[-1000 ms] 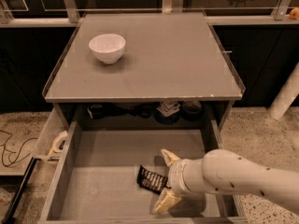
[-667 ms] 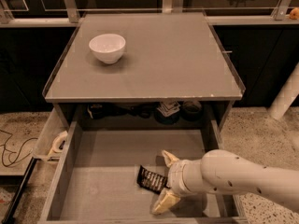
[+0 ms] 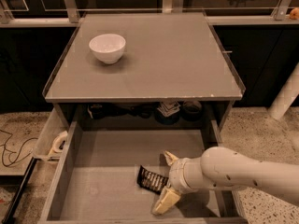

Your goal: Pick rxbar chocolate from top drawer and place on counter

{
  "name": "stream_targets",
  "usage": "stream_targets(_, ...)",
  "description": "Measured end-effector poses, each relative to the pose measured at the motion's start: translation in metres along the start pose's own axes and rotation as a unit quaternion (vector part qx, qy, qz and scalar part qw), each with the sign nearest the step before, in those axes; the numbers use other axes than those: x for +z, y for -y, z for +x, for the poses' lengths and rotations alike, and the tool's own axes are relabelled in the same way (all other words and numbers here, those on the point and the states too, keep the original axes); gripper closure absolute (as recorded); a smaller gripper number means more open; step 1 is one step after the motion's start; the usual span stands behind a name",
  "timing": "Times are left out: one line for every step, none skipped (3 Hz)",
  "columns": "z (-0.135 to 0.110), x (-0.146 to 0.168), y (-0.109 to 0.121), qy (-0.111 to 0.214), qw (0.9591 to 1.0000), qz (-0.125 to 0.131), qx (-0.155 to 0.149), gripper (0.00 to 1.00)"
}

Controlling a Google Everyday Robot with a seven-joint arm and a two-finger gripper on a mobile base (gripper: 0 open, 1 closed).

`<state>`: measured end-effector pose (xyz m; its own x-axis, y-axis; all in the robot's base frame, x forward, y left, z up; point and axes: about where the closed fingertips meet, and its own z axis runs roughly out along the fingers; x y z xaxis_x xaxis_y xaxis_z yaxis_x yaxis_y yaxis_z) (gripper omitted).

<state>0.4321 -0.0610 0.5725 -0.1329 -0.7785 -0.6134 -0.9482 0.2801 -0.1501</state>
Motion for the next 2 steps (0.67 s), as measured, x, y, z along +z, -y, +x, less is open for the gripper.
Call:
stream_targets(0.0, 0.0, 0.0, 0.0, 1.0, 0.0, 0.0, 0.19)
stream_targets(0.0, 0.0, 0.0, 0.0, 1.0, 0.0, 0.0, 0.43)
